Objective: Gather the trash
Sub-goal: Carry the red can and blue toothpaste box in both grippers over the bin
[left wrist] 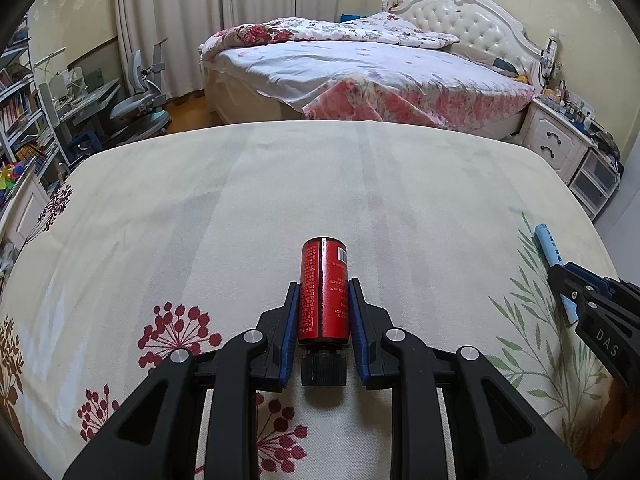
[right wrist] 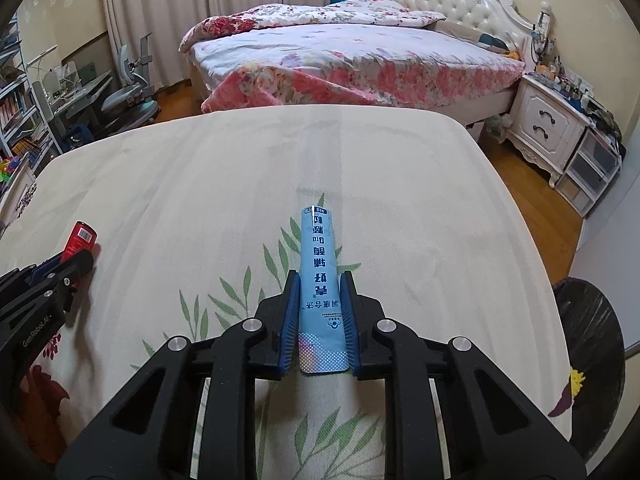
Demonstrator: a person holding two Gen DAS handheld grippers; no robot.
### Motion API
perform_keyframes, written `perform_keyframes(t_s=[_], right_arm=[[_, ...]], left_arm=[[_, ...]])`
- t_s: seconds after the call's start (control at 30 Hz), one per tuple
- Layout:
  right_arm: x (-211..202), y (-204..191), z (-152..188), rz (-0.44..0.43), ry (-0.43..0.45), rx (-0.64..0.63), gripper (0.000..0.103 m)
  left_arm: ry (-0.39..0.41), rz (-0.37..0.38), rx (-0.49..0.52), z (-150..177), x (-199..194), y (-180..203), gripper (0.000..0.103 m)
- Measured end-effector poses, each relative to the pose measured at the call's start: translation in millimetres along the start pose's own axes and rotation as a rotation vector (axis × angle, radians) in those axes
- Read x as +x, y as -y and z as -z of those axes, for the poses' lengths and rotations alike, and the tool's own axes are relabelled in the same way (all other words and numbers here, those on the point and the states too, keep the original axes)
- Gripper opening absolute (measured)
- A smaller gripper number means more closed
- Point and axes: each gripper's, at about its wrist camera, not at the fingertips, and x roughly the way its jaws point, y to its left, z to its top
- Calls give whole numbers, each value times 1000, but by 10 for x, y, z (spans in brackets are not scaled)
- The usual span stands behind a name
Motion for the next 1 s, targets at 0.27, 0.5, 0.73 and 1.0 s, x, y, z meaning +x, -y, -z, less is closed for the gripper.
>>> perform_keyframes(t_s=[0.27, 0.5, 0.73, 1.0], right_arm=[[-245, 102, 182, 4, 29, 18, 20], [-412, 285, 373, 24, 41, 46, 20], [-595, 535, 528, 61, 67, 89, 20], [-792, 962, 660, 132, 104, 160, 20]], left_arm=[[15, 30, 23, 111, -108, 155, 25], [33, 74, 58, 240, -233, 391, 25], [38, 118, 107, 358, -346, 664, 24], [77, 202, 192, 365, -505, 1205, 25]])
